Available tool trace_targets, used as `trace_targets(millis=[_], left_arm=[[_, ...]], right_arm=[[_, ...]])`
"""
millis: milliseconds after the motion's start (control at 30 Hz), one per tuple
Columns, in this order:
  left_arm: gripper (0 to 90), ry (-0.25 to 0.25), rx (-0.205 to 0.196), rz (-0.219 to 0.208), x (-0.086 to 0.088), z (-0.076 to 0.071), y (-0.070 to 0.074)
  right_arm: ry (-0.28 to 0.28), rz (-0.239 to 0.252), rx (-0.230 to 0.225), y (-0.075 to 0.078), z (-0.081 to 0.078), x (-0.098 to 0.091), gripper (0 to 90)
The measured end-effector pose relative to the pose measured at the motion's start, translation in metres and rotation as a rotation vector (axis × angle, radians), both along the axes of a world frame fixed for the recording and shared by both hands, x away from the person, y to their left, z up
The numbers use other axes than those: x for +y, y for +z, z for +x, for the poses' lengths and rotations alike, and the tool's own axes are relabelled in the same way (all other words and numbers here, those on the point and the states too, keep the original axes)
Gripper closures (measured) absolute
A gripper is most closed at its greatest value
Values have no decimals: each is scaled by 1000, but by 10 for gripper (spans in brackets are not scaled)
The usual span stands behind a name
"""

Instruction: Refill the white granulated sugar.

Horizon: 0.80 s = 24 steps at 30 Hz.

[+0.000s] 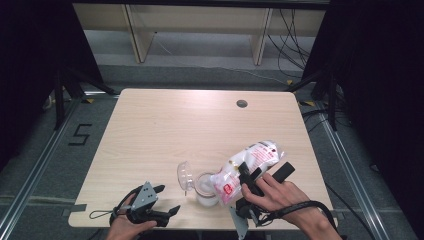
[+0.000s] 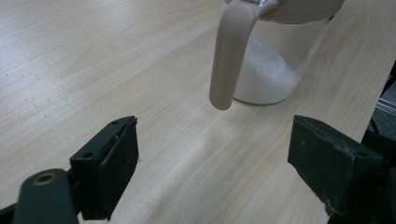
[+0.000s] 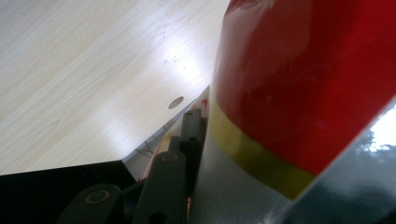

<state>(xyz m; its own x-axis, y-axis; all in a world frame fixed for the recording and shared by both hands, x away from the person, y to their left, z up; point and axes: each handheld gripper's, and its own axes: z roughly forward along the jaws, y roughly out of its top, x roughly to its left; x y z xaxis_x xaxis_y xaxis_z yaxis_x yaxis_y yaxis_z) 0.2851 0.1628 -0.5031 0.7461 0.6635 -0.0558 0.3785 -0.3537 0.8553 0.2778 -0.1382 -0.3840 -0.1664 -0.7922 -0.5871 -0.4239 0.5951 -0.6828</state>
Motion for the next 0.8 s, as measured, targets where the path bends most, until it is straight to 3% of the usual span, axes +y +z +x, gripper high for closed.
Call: trace_targets(millis=[433,500,567,800], left_arm=[[159,-4,8,0,0,0,0],[159,-2,9,-6,0,0,0],[159,2,6,3,0,0,0],[159,-4,8,-1,0,0,0]], right_arm=[[-13,10,3,0,1,-2,759],[-40,37,8,-1,0,-4,760],[-11,11,11,0,2,-3,761],[-26,33,12,1,2,-4,763]])
